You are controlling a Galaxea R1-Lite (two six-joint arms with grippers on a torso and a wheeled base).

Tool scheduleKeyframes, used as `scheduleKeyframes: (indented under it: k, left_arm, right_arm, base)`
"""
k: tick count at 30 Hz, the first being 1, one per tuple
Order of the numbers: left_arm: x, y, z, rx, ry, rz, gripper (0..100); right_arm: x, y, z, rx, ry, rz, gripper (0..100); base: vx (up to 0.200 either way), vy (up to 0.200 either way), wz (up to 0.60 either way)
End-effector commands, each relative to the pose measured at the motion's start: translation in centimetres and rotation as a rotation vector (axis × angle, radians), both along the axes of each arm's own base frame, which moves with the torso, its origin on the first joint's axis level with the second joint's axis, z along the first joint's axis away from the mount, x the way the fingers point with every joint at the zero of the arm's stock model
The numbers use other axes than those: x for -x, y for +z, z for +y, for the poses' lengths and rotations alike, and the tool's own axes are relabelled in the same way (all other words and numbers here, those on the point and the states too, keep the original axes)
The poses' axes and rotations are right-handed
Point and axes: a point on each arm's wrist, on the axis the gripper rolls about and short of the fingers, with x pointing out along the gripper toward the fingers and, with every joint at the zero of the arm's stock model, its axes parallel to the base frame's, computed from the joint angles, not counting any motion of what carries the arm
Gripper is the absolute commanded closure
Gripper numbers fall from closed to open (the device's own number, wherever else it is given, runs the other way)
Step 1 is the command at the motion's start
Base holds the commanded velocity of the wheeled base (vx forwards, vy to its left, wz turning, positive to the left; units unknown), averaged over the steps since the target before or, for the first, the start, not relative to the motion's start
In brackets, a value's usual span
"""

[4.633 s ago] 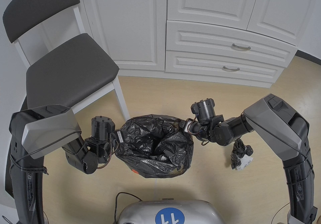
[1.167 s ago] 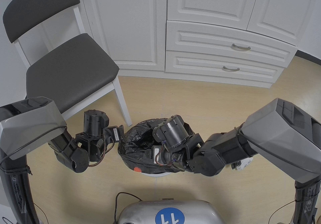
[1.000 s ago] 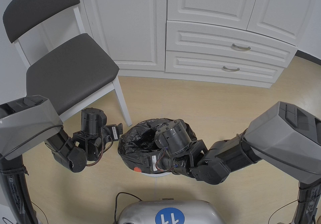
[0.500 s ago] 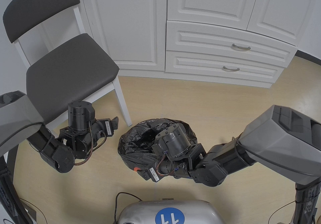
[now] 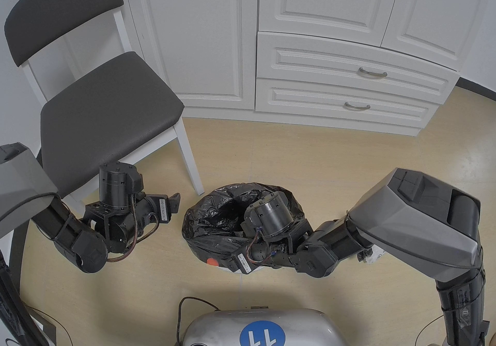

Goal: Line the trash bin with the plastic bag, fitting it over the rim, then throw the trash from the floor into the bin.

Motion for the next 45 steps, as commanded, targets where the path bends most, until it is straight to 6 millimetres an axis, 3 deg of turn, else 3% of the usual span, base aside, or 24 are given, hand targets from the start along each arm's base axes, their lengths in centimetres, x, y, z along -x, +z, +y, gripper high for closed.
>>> scheduleKeyframes:
  k: [1, 10, 20, 28, 36, 42, 43, 45]
  left_arm:
    - [-0.1, -0.2, 0.0, -0.003, 0.001, 0.006, 0]
    - [-0.1, -0.4, 0.0, -0.005, 0.001, 0.012, 0]
    - [-0.1, -0.5, 0.0, -0.006, 0.001, 0.016, 0]
    - [0.0, -0.9, 0.0, -0.012, 0.001, 0.026, 0]
    - [-0.1, -1.1, 0.0, -0.013, 0.001, 0.030, 0]
    - [-0.1, -1.1, 0.0, -0.013, 0.001, 0.030, 0]
    - [-0.1, -1.1, 0.0, -0.013, 0.001, 0.030, 0]
    - [-0.2, -1.1, 0.0, -0.013, 0.001, 0.029, 0]
  right_arm:
    - [-0.1, -0.8, 0.0, 0.012, -0.003, 0.012, 100]
    - [0.9, 0.0, -0.1, 0.013, 0.010, 0.013, 100]
    - [4.9, 1.6, 0.7, -0.005, 0.079, -0.016, 100]
    - [6.7, -0.7, 0.7, 0.029, 0.104, 0.001, 100]
    - [6.2, -5.0, 0.5, 0.092, 0.066, 0.018, 100]
    - [5.6, -6.1, 0.5, 0.093, 0.048, 0.005, 100]
    - [5.6, -6.1, 0.5, 0.093, 0.048, 0.005, 0]
    - [5.9, -5.9, 0.6, 0.090, 0.054, 0.005, 0]
  base:
    - [0.000, 0.000, 0.00]
    - [0.000, 0.000, 0.00]
    - [0.000, 0.000, 0.00]
    - [0.000, 0.000, 0.00]
    - [0.000, 0.000, 0.00]
    - [0.000, 0.000, 0.00]
    - [0.000, 0.000, 0.00]
    - [0.000, 0.000, 0.00]
